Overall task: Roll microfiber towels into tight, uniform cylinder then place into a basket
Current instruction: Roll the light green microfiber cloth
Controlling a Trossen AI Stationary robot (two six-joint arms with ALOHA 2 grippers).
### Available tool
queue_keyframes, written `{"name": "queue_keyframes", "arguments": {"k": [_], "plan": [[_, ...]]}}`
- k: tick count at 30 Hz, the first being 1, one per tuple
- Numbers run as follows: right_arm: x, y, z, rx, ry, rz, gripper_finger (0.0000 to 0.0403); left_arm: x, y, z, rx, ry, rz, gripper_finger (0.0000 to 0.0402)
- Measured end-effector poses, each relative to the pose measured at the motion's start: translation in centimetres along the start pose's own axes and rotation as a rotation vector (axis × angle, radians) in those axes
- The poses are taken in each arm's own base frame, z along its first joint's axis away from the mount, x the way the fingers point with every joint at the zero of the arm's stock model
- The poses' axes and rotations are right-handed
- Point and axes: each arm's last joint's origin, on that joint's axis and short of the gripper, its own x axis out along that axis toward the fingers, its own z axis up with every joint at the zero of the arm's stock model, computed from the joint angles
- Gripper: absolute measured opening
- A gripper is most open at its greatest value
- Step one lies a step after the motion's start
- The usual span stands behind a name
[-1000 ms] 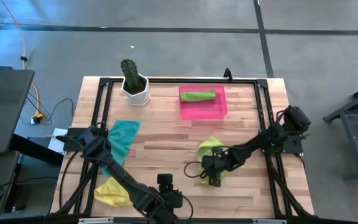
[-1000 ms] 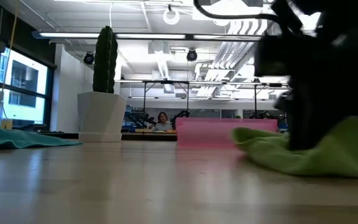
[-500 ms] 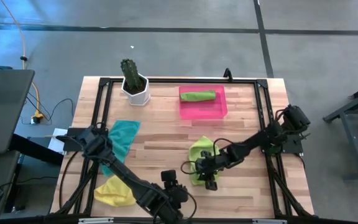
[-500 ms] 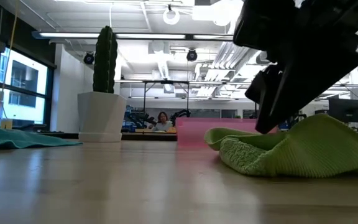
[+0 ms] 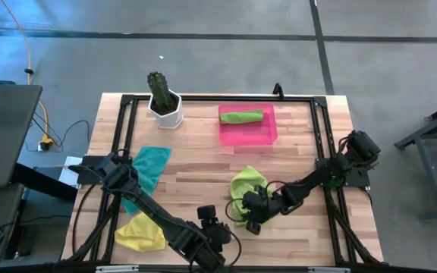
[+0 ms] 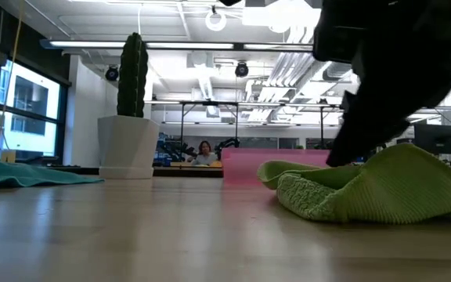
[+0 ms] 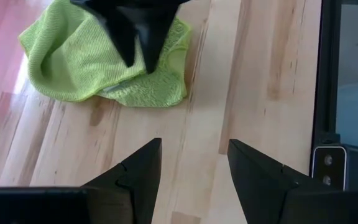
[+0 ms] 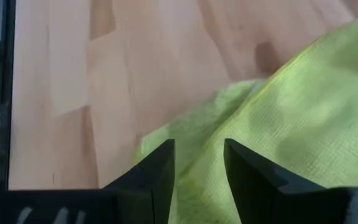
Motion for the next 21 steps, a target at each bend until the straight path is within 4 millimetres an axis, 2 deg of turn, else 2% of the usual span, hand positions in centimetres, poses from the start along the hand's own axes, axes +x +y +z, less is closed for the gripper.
{"name": "queue_keyframes", "arguments": {"k": [4, 14, 17, 21], "plan": [[0.3, 0.2, -0.7, -0.019, -0.015, -0.039, 0.0131, 0.0, 0.0, 0.0, 0.0, 0.0, 0.0, 0.0175], [1.5, -0.8, -0.4, 0.003, 0.014, -0.048, 0.0128, 0.0, 0.0, 0.0, 0.016, 0.003, -0.003, 0.0175], [1.5, -1.0, -0.3, 0.0, 0.037, -0.042, 0.0108, 0.0, 0.0, 0.0, 0.028, 0.003, -0.003, 0.0175], [1.6, -1.4, -0.6, -0.01, 0.084, -0.065, 0.0052, 0.0, 0.0, 0.0, 0.034, 0.003, -0.003, 0.0175]]}}
